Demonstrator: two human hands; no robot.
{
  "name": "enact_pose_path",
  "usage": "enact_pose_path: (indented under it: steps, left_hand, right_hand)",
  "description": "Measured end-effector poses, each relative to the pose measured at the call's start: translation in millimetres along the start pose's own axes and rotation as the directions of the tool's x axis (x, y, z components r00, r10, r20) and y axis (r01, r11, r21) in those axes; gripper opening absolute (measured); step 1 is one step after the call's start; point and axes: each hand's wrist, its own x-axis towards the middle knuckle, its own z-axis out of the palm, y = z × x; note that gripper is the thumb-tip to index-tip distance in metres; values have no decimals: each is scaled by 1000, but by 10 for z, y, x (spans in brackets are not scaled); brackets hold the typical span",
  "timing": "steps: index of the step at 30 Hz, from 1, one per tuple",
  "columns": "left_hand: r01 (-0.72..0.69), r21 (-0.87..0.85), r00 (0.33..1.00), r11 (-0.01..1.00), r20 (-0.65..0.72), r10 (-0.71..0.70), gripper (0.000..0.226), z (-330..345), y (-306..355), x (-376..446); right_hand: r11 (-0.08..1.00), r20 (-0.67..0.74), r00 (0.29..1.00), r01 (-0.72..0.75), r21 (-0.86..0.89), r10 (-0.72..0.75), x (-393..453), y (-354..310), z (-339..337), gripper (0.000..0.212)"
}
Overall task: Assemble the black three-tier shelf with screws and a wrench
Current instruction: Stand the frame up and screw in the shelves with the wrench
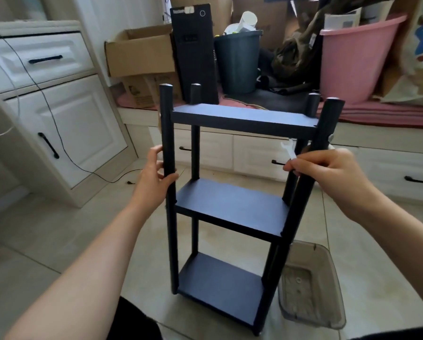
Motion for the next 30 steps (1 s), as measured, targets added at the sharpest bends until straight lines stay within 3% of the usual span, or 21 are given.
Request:
enact_pose_path:
  steps: [9,13,14,16,18,20,22,25,27,30]
  left_hand:
    - [54,100,995,994,-89,-45,58,29,-41,3]
    - [169,175,980,970,-131,-148,67,-7,187,-53]
    - [172,229,975,958,-176,-133,73,-11,288,-94]
    - [62,317,957,947,-289,35,76,-9,522,-213]
    - [-105,245,926,964,-329,184,66,62,761,-373]
    - [-126,24,962,992,-243,128,49,207,925,-497]
    - [-1,-193,1000,981,18,5,36,394,993,-611]
    - [73,-238,938,968,346,14,32,679,996,-762]
    - [91,-281,892,956,449,47,32,849,992,-847]
    - [141,-334,873,932,486,42,35,1059,991,-946]
  right_hand:
    - [992,86,992,103,-76,-97,-67,-149,125,28]
    - [982,79,991,118,-146,-108,-91,-217,230,20]
    - [980,79,991,121,-158,-109,-92,-240,253,20]
    - [974,79,990,131,-182,-119,-84,-288,290,19]
    - [968,91,988,142,-208,-125,-69,-329,308,17]
    - [966,106,986,146,-213,-125,-48,-353,317,17]
    - [967,111,986,146,-207,-125,-30,-370,344,16]
    - [954,62,987,159,-253,-148,-21,-387,416,16]
    - [942,28,986,167,-293,-166,-18,-396,458,16]
    - [943,7,984,175,-282,-181,-4,-391,476,16]
